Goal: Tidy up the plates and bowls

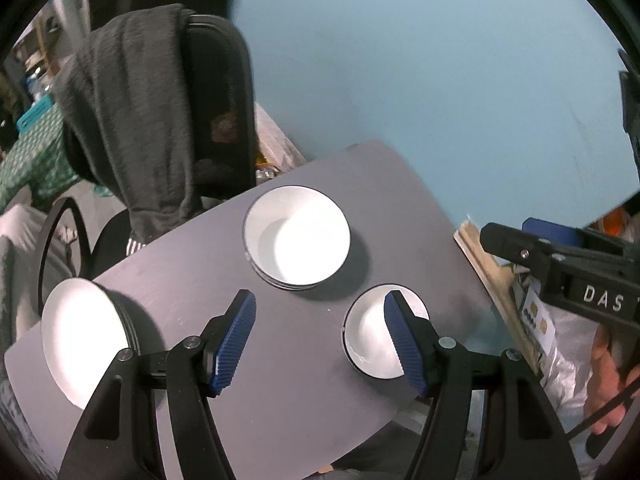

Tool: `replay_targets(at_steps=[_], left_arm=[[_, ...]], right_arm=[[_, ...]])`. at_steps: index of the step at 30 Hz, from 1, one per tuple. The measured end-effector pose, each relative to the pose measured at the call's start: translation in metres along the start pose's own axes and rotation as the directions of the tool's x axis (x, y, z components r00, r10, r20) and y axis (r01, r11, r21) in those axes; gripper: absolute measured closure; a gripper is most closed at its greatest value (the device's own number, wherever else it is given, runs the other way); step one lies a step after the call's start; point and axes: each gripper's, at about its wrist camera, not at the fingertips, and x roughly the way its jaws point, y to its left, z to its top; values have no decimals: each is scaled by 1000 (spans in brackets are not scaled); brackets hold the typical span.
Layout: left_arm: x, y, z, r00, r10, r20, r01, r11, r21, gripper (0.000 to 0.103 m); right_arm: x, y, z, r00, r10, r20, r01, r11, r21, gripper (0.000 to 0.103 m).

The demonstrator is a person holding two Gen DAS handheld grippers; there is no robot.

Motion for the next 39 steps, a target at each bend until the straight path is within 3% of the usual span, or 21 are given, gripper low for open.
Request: replay_targets(at_steps=[9, 21, 30, 39], left_arm=[[27, -11, 0, 999, -28, -40, 30, 998, 54, 35], [78, -7, -15, 992, -28, -121, 36, 998, 59, 35], [118, -6, -32, 986, -43, -163, 54, 997, 60, 35], [146, -10, -42, 976, -62, -207, 74, 996, 51, 35]], right_arm=[[18, -21, -18, 999, -33, -42, 34, 999, 36, 36], [79, -37, -47, 989, -2, -147, 13, 997, 72, 36], [119, -35, -65, 982, 12, -190, -4, 999, 41, 36], [140, -40, -75, 976, 55, -211, -37, 996, 86, 36]])
